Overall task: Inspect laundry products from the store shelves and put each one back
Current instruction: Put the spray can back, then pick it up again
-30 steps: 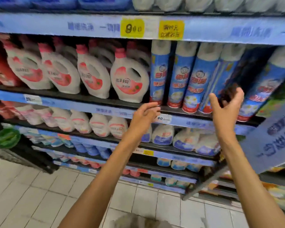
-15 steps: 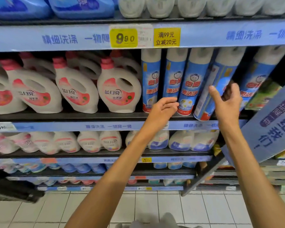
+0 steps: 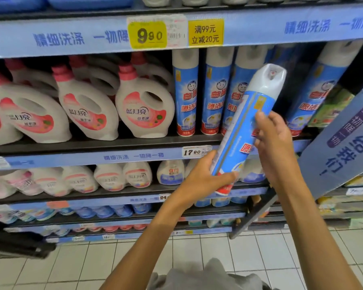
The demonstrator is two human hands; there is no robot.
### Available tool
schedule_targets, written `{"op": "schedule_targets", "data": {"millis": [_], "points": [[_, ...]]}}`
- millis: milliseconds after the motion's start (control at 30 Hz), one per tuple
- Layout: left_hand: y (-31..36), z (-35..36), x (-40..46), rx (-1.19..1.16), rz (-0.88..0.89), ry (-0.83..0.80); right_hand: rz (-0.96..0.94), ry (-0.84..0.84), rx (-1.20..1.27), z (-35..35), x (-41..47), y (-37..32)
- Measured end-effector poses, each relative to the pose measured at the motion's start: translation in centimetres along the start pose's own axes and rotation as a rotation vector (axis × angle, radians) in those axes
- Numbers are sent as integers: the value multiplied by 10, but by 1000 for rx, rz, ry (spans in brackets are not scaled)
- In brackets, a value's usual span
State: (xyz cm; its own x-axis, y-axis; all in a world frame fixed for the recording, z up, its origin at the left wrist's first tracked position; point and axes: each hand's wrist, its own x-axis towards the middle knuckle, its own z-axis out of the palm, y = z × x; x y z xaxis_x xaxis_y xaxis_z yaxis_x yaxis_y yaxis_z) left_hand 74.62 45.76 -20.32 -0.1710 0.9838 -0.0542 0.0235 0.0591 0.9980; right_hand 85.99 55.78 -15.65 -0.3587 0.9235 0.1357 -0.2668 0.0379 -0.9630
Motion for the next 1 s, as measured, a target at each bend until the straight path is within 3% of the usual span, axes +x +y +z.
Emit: {"op": "schedule_targets", "data": {"millis": [133,233,433,700,900,1000], "points": [[-11,-5,-19,-335,-110,-174,200,-142,373,6,13,-14],[-15,-8,-29,-544,-154,-267,244,-217,457,18,8,-13],[-28,-16,-35,-329,-90,90,78,-297,348,34,1,-14],[-21,-14,-41,-477,-198,-35,244,-326,362,43,11,-14],[-22,-18,-42,-253,-40,177,47,-285,182,54,7,-17],[-19,-18,-40,-323,-37,195,60,-317,148,56,6,-17]]}}
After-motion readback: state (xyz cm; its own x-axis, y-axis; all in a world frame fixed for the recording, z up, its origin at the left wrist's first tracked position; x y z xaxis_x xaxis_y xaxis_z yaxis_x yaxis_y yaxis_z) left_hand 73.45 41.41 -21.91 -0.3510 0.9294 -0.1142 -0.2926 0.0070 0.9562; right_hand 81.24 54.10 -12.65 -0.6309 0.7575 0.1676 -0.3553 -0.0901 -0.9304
